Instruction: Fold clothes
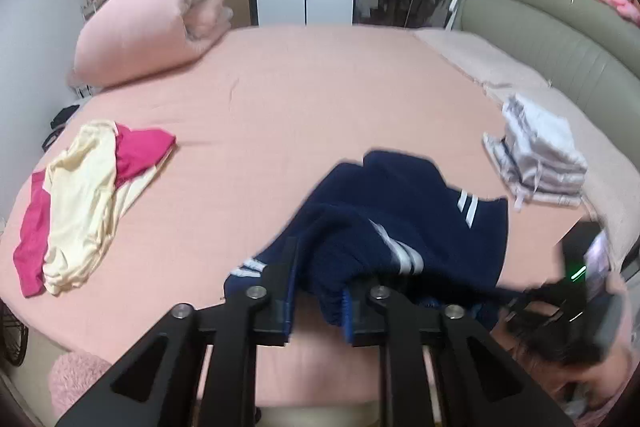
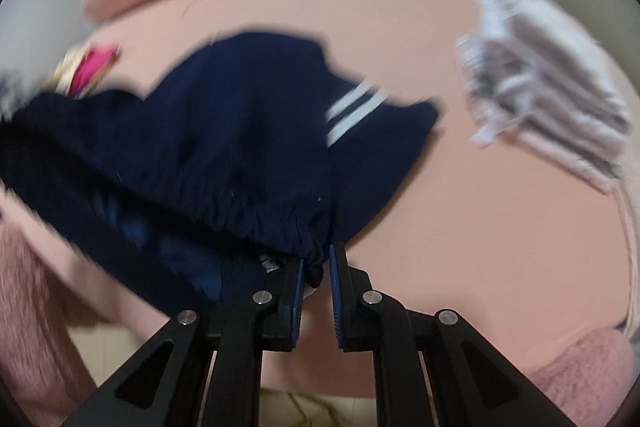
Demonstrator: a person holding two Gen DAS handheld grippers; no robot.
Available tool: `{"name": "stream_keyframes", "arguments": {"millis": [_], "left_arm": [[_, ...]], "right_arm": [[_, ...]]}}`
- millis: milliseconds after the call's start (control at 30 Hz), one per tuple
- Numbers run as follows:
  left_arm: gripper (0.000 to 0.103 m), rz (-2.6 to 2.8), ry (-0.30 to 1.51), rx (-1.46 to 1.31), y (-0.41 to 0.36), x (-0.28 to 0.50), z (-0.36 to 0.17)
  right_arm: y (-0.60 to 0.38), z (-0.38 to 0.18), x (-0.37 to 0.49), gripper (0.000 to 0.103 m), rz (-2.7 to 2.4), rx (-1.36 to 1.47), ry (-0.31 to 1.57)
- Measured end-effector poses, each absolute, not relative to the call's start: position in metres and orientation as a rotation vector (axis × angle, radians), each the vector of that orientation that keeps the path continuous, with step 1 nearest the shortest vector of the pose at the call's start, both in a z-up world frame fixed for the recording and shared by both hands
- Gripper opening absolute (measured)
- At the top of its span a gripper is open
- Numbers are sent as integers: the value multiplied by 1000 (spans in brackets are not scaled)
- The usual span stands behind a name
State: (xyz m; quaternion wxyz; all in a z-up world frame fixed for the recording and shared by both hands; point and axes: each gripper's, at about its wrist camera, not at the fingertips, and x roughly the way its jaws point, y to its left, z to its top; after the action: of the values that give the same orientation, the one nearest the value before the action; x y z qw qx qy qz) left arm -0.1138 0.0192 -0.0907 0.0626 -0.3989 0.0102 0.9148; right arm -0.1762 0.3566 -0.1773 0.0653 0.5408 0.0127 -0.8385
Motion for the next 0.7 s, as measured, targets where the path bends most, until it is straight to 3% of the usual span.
{"name": "stream_keyframes", "arguments": {"millis": [67, 200, 300, 433, 567, 700], "left_arm": [[14, 2767, 15, -1182, 9, -122, -88], [12, 2786, -36, -1174, -2, -113, -81], [11, 2782, -161, -1144, -20, -108, -68], [11, 2814, -194, -950, -28, -99, -18], [11, 2855, -112, -747, -31, -91, 47], [11, 2844, -108, -772, -34, -115, 55]], "right_arm": [[353, -188, -176, 10, -2476, 1672, 51], [371, -164, -175, 4, -2478, 1590, -101], [391, -110, -170, 4, -2618, 1406, -146], [406, -15, -162, 4, -2713, 1131, -156], [405, 75, -145, 5, -2745, 866, -95], [402, 106, -149, 5, -2743, 789, -86]]}}
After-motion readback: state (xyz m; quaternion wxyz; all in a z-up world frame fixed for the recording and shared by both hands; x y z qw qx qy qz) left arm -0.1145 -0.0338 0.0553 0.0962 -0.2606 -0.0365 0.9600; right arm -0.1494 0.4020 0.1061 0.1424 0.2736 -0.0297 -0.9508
